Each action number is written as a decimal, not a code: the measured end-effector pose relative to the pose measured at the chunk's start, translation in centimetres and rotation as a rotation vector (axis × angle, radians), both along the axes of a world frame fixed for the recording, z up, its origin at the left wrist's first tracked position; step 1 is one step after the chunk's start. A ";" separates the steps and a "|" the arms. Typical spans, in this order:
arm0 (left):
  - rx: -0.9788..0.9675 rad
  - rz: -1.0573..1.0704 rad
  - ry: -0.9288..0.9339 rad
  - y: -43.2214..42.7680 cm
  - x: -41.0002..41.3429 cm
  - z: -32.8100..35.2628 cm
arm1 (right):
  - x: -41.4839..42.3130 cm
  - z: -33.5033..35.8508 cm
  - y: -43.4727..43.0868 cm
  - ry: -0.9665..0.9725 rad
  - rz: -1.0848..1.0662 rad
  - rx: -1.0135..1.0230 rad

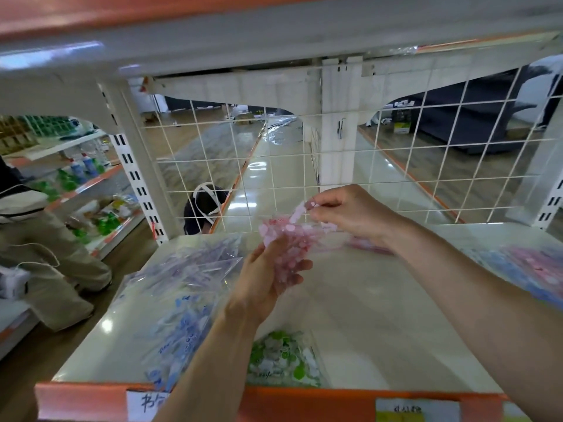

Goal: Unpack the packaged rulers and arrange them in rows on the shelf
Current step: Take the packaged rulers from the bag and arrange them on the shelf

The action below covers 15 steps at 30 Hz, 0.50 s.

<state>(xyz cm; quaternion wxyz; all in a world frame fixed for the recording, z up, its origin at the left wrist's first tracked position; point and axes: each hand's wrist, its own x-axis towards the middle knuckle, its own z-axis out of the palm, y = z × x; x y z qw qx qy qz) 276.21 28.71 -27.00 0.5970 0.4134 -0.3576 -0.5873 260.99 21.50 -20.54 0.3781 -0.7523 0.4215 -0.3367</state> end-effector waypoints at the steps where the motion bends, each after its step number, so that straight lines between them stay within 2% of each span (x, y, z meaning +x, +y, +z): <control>1: -0.002 0.012 0.006 -0.1 0.1 0.0 | -0.3 0.1 -0.1 0.024 0.019 0.012; 4: -0.017 0.035 0.007 -0.1 0.2 -0.1 | -0.4 0.3 -0.4 0.143 0.034 -0.024; 8: -0.033 0.059 0.010 0.0 0.3 0.0 | 0.1 0.1 -0.9 0.316 0.011 -0.200; 12: 0.004 0.098 0.034 -0.1 0.4 -0.2 | -0.2 1.3 0.0 0.272 -0.264 -0.394; 15: 0.026 0.093 0.059 -0.3 0.5 -0.4 | 0.6 1.4 1.5 0.375 -0.157 -0.345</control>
